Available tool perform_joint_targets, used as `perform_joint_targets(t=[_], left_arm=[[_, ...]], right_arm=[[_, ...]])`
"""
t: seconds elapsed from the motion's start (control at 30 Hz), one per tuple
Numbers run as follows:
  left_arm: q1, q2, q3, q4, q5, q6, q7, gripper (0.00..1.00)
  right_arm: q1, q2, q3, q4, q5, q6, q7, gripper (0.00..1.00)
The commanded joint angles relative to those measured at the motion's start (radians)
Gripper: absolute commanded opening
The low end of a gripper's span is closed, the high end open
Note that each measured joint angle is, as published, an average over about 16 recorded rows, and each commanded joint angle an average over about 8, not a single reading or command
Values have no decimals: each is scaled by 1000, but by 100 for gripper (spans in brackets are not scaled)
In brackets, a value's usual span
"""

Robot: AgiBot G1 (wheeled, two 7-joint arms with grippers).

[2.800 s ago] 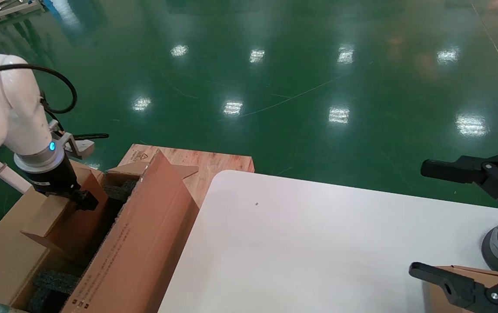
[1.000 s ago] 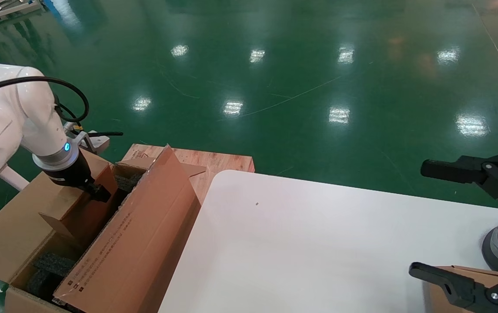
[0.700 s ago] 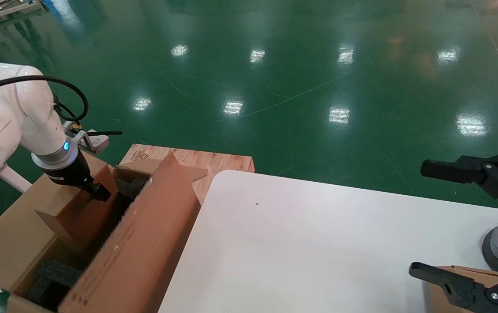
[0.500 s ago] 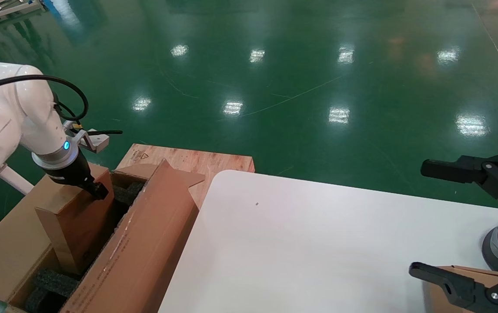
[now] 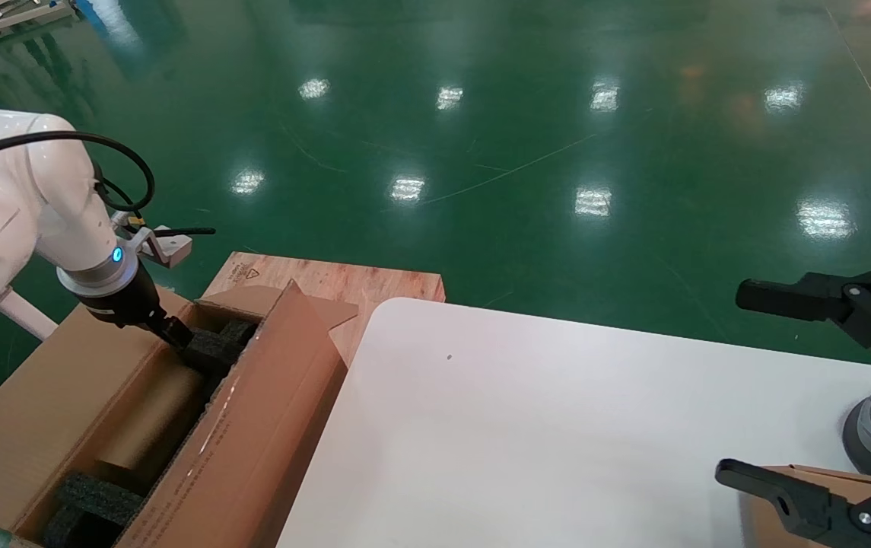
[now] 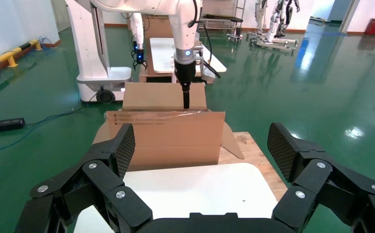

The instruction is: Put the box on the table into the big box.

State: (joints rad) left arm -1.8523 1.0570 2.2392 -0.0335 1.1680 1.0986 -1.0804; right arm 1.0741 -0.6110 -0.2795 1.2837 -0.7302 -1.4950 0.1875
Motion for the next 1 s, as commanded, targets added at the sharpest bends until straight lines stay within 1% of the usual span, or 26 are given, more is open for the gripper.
perform_joint_targets(t=[0.03,0.23,0.4,0.57,0.73,0.87,1.0], left_arm=[[1,0,1,0,0,0,-1,100],[-29,5,-21,3,-19,2,29,100],[-88,7,-53,-1,-51,21,100,100],[-165,-9,-96,-21,-100,67,208,100],[-246,-48,-142,-63,-169,161,330,100],[-308,-103,-187,-117,-242,253,445,100],[-352,-179,-242,-185,-326,332,577,100]], right_arm=[[0,0,0,0,0,0,0,100],[0,0,0,0,0,0,0,100],[0,0,0,0,0,0,0,100],[0,0,0,0,0,0,0,100],[0,0,0,0,0,0,0,100],[0,0,0,0,0,0,0,100],[0,0,0,0,0,0,0,100]])
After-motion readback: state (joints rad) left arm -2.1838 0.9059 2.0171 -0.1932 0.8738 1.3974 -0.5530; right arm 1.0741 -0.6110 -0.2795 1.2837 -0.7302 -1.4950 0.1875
